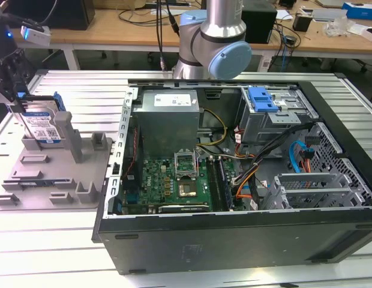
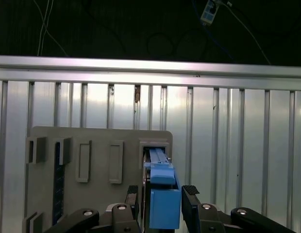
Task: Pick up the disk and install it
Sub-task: 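Pick up the disk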
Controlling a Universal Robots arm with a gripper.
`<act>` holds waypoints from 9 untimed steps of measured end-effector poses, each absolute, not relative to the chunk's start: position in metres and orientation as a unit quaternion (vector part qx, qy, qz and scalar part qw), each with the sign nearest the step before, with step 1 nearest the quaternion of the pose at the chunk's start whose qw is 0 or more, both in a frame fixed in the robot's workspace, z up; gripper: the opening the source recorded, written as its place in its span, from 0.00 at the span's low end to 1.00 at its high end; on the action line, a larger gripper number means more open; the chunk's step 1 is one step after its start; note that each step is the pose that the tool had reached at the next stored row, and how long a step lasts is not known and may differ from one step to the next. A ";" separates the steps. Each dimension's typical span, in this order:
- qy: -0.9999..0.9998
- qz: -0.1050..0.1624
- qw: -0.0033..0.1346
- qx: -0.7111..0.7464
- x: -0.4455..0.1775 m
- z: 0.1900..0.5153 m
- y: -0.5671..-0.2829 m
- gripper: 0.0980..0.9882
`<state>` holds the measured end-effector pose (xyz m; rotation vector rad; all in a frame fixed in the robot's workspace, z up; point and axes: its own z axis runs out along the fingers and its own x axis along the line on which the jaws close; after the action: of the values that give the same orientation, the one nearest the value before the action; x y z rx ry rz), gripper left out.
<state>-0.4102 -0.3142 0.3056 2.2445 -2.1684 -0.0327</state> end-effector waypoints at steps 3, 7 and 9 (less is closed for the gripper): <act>-0.695 -0.010 0.010 0.719 -0.410 0.305 -0.314 0.43; -0.695 -0.010 0.010 0.719 -0.410 0.304 -0.314 0.43; -0.695 -0.010 0.010 0.719 -0.410 0.303 -0.314 0.43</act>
<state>-0.4104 -0.3142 0.3031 2.2445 -2.1685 -0.0325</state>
